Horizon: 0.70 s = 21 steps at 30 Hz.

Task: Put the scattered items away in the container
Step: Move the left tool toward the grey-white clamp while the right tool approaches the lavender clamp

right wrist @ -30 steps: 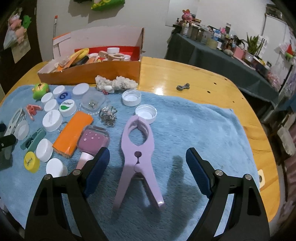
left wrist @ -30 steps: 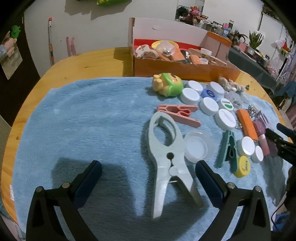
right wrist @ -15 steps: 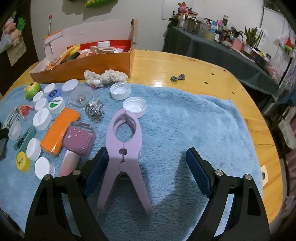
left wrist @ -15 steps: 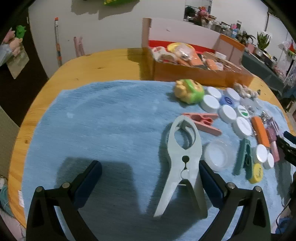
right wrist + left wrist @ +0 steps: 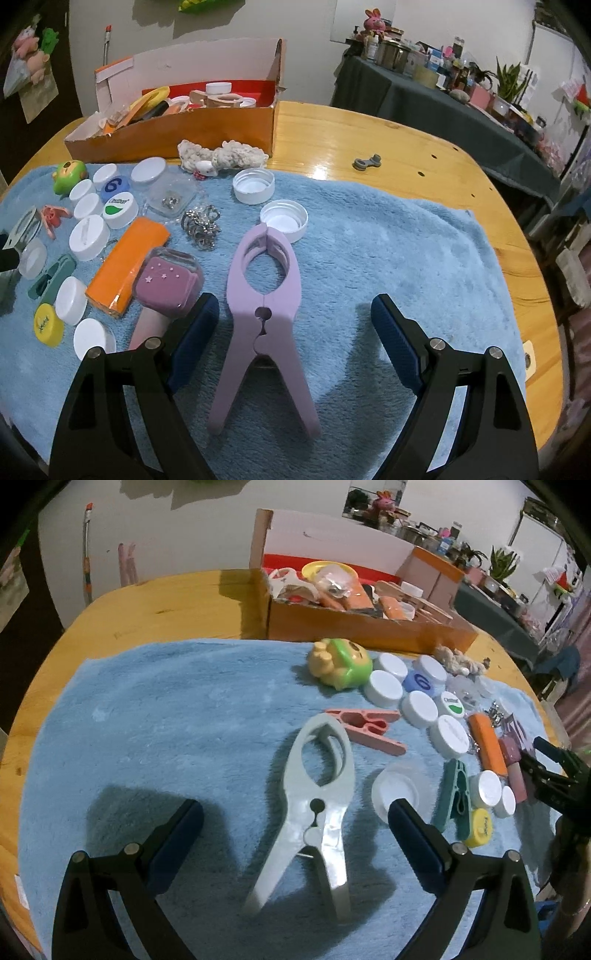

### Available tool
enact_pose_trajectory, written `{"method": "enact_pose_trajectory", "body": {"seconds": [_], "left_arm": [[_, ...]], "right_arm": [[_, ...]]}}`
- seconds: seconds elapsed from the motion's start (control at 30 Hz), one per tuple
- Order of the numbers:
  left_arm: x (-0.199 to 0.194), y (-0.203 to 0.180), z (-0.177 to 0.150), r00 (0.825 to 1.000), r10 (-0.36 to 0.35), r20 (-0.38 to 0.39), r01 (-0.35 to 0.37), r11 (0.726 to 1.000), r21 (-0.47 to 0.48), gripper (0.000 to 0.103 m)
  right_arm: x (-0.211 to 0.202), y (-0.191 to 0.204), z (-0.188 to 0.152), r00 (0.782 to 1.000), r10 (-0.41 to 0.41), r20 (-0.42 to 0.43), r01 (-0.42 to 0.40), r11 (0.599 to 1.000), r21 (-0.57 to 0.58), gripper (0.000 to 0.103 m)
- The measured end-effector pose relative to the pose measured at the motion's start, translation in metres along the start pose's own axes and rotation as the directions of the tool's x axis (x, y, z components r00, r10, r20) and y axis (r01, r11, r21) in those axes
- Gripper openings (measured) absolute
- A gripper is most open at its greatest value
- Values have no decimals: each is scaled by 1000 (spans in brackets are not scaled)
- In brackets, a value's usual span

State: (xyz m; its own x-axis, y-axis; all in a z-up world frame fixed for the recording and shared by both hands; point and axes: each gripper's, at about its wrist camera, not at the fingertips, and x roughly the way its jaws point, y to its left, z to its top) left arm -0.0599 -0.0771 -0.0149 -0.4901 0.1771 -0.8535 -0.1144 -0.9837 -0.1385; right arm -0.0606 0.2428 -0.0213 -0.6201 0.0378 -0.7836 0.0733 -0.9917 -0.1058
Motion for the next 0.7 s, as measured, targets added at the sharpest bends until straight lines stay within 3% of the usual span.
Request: {"method": "enact_pose_trajectory", "body": {"seconds": [0.27, 0.7], "left_arm": [[0, -6, -1, 1000, 18, 0, -18, 998, 56, 84], [-4, -1, -2, 1000, 19, -8, -18, 996, 93, 84]], "right_arm": [[-1, 2, -1, 1000, -6, 7, 6, 1000, -21, 83], [-1, 0, -2, 1000, 4, 2, -4, 1000, -16, 83]]}}
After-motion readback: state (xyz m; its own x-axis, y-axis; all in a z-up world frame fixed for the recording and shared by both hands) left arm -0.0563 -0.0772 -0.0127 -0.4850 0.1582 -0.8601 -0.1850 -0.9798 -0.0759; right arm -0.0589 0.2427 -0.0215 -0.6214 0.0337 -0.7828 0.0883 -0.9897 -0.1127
